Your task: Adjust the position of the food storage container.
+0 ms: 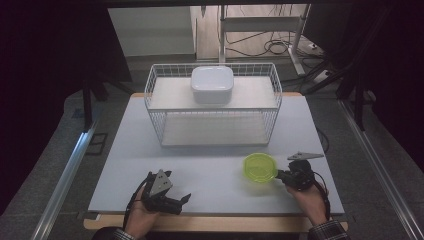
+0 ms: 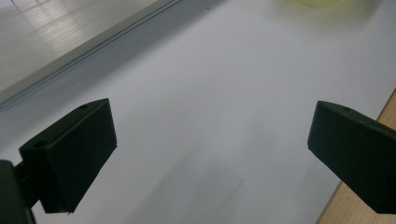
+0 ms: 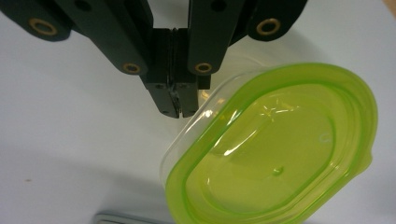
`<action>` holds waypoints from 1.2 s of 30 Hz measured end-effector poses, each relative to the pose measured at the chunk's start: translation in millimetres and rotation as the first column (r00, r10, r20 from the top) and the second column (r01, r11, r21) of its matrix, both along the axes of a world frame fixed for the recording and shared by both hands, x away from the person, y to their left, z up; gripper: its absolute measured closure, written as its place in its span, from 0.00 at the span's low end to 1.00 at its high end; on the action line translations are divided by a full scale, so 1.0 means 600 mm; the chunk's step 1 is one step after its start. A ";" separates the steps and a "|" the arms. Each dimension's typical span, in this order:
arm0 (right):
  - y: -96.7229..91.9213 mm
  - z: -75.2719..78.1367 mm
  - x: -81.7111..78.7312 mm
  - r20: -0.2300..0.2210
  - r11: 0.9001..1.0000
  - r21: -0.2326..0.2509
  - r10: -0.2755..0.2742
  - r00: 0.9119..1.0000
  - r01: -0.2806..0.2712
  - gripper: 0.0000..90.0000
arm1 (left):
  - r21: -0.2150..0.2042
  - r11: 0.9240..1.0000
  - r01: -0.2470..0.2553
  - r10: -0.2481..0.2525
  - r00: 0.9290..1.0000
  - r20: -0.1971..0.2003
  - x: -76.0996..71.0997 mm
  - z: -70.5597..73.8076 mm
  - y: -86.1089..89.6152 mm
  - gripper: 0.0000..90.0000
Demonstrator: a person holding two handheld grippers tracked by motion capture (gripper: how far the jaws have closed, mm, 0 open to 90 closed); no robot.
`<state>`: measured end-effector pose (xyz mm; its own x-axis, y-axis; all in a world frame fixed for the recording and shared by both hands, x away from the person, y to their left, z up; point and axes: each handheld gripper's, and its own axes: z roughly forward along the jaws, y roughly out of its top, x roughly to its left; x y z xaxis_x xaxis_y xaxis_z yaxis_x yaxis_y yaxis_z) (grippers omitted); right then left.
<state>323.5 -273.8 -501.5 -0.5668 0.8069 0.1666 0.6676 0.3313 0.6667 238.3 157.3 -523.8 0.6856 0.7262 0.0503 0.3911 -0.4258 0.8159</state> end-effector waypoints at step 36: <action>0.136 -0.031 0.054 -0.069 0.978 0.178 0.125 0.990 -0.112 0.99 | 0.023 1.000 0.019 -0.019 1.000 -0.015 0.001 -0.006 -0.009 0.01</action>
